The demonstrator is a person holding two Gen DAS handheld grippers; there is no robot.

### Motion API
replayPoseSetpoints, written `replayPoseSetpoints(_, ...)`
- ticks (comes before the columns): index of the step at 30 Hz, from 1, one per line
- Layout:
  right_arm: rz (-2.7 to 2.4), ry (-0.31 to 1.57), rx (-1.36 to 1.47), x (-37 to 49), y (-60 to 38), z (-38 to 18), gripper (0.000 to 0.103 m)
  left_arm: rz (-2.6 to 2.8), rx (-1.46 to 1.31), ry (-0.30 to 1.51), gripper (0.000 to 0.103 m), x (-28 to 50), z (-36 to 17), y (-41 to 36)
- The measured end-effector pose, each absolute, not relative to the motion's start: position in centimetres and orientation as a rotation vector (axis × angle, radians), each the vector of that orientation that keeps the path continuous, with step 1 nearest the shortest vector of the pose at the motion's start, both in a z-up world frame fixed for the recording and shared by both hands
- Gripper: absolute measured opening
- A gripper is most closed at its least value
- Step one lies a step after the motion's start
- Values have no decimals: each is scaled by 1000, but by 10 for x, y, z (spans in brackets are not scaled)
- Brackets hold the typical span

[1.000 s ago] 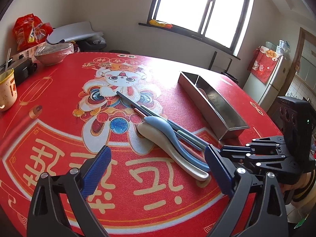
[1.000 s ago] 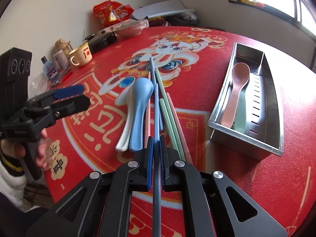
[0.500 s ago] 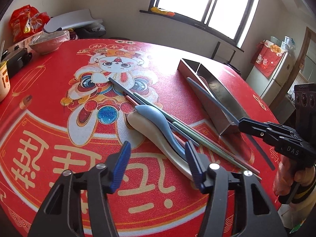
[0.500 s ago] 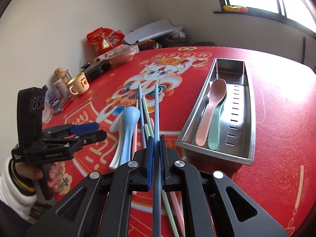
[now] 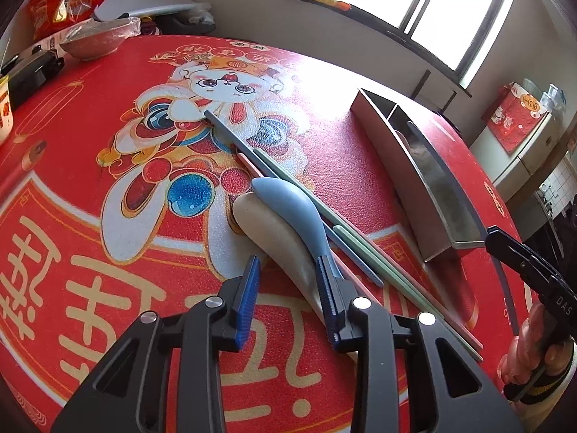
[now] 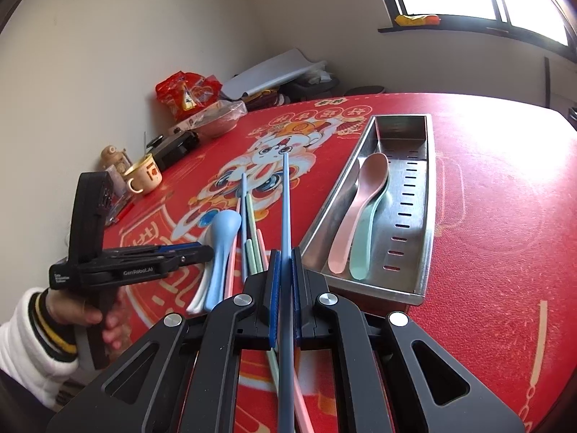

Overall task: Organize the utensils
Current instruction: 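Lift the blue chopstick with the right tool while the left tool grasps the white spoon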

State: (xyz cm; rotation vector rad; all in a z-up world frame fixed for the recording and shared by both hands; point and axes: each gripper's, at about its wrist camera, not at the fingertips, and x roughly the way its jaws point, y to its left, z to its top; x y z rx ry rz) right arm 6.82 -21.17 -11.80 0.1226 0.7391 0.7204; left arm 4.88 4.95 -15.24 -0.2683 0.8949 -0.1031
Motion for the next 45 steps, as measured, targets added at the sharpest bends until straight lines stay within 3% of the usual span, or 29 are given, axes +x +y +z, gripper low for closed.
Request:
replayPoseSetpoints(5,717,735,142,69,-217,-120,6,-120,-250,900,25,57,-152,46)
replayPoseSetpoints(10,718,734,152,69,-219,-120,6,-146,-175,897,15,65,-148,28)
replayPoseSetpoints(28,700,739,174,72,-224,-120,6,-179,31,919,11,42,-153,14)
replayPoseSetpoints(45,484,748,224,104,-247,-109,6,-173,-71,882,7,41,-155,47)
